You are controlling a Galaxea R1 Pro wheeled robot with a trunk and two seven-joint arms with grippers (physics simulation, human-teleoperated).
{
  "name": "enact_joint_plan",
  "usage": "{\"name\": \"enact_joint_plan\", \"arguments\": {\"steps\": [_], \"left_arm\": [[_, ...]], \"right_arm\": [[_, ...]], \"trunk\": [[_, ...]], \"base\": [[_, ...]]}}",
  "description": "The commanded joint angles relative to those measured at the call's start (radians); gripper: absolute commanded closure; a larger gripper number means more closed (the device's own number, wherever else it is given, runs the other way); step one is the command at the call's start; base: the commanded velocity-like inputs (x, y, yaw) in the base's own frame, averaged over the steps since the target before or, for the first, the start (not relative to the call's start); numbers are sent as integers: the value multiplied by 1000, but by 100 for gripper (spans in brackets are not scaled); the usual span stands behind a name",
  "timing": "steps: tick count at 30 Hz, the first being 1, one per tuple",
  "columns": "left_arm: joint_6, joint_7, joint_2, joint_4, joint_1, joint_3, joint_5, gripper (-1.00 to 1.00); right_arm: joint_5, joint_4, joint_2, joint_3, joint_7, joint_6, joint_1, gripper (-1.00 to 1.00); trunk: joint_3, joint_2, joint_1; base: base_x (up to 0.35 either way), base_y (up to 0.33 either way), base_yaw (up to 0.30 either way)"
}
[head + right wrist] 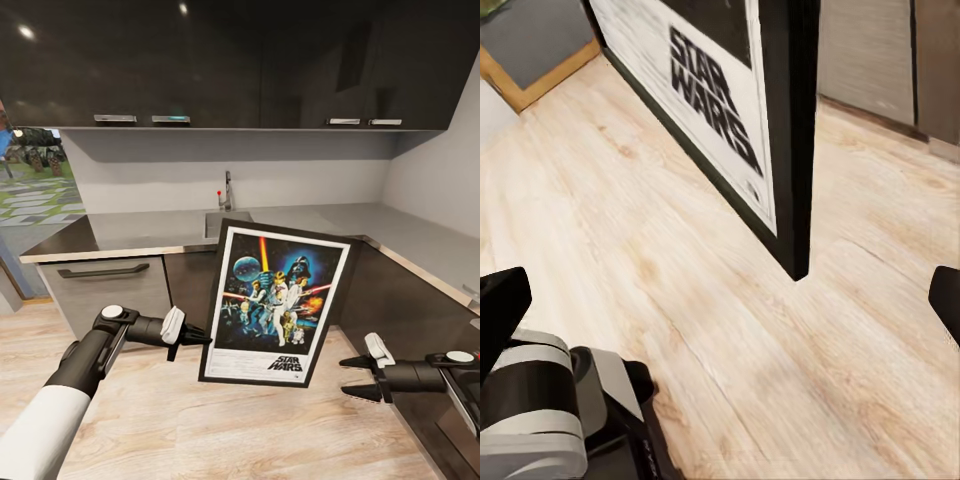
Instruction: Pick up the poster from the kitchen countertop and hang it on one of the wall nails in the kitchen.
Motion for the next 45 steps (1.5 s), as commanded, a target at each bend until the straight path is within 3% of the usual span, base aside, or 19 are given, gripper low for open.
{"name": "enact_joint_plan", "arguments": {"steps": [1, 3, 6, 10, 14, 25, 31, 45], "left_arm": [[7, -4, 0, -3, -1, -1, -3, 100], [7, -4, 0, -4, -1, 0, -3, 100], [7, -4, 2, -6, -1, 0, 14, 100], [6, -4, 2, -6, -1, -1, 57, 100], [5, -4, 2, -7, -1, -1, 72, 100], [7, -4, 2, -7, -1, -1, 76, 100], [8, -4, 2, -7, -1, -1, 76, 100], [10, -4, 2, -6, -1, -4, 76, 100]], "right_arm": [[-33, 4, -5, -2, 4, 11, -4, -100], [-59, 13, -10, -2, 4, 11, -11, -100], [-98, 97, -40, -1, 4, 10, -58, -100], [-109, 154, -49, 2, 4, 8, -89, -100], [-112, 169, -50, 4, 4, 5, -98, -100], [-113, 171, -45, 13, 3, 1, -100, -100], [-113, 169, -42, 59, 4, -81, -102, -100], [-114, 165, -40, 69, 4, -118, -103, -100]], "trunk": [[-1, -1, 0], [-1, -1, 0], [-1, -1, 0], [-1, -1, 0], [-1, -1, 0], [-1, -1, 0], [-1, -1, 0], [-1, -1, 0]], "base": [[0, 0, 0], [0, 0, 0], [0, 0, 0], [0, 0, 0], [0, 0, 0], [0, 0, 0], [0, 0, 0], [0, 0, 0]]}}
